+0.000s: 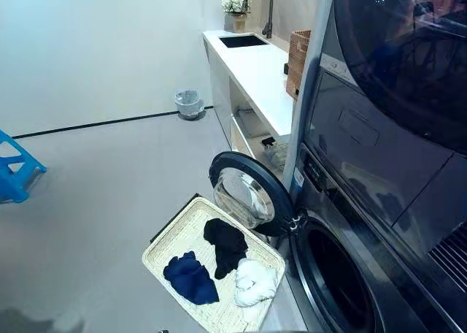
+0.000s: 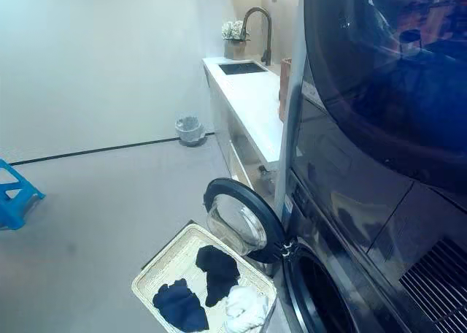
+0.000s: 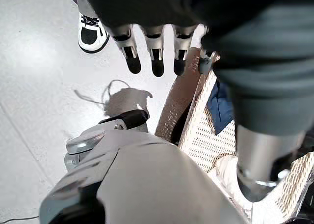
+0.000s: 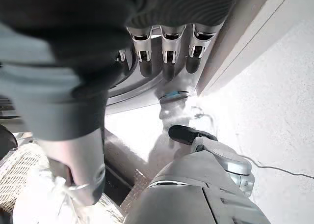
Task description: Put the clothes into the washing machine.
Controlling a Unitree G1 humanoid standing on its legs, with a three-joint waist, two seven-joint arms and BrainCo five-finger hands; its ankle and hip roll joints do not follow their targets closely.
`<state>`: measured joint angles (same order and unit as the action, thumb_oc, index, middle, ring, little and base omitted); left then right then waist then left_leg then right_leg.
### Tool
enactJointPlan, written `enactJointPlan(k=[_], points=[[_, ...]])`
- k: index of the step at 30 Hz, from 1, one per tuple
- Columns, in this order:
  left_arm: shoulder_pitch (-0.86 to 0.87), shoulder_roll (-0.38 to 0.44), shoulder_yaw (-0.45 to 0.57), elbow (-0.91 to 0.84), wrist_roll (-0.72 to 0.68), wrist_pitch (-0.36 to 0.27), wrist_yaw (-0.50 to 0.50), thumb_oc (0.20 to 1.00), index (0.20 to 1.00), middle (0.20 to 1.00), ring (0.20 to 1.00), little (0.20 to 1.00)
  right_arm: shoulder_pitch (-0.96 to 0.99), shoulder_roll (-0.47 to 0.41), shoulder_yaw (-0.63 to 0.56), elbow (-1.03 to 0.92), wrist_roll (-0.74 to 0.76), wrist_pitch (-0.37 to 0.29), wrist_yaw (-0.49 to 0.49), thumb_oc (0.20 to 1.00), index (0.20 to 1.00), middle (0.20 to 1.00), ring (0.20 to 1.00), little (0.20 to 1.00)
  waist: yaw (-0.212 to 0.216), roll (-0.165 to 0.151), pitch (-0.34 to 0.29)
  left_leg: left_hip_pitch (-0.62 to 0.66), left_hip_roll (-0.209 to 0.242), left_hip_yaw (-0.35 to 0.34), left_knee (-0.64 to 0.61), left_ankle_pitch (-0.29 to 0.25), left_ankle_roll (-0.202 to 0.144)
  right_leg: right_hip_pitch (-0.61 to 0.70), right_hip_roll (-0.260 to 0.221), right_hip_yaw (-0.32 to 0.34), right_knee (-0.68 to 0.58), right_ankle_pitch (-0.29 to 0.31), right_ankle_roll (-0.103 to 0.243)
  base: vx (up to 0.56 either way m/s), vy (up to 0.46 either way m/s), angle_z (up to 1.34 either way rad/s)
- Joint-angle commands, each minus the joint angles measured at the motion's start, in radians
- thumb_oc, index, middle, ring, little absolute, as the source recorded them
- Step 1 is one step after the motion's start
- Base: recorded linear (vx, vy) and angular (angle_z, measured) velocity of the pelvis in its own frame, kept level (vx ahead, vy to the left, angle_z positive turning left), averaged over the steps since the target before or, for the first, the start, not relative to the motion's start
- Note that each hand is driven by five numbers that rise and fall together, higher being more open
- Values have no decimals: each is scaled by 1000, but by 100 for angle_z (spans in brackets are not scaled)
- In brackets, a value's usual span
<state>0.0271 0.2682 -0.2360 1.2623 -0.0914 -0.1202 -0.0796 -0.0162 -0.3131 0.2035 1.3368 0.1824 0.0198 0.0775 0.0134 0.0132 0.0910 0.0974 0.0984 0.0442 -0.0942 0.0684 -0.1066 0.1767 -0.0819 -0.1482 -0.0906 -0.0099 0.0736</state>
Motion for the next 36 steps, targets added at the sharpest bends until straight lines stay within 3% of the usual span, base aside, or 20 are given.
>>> enactJointPlan(k=[1,29,36], points=[[-88,12,-33,45,21,1,5,1000,1000,1000,1000,1000,-82,9,-15,43,16,-18,-7,1000,1000,1000,1000,1000,18,-18,25,49,-23,70,7,-99,22,-42,-68,-16,20,24,88,37,-53,-27],[-84,19,1,54,-19,7,2,1000,1000,1000,1000,1000,-81,1,-18,43,14,-15,-7,1000,1000,1000,1000,1000,18,-17,21,59,-23,70,7,-99,23,-33,-70,-16,27,17,87,0,0,0],[-88,18,-7,41,-45,10,9,1000,1000,1000,1000,1000,-89,-8,-14,24,22,-6,-2,1000,1000,1000,1000,1000,20,-14,51,46,-19,68,7,-91,23,-53,-72,-17,39,17,87,0,0,0]])
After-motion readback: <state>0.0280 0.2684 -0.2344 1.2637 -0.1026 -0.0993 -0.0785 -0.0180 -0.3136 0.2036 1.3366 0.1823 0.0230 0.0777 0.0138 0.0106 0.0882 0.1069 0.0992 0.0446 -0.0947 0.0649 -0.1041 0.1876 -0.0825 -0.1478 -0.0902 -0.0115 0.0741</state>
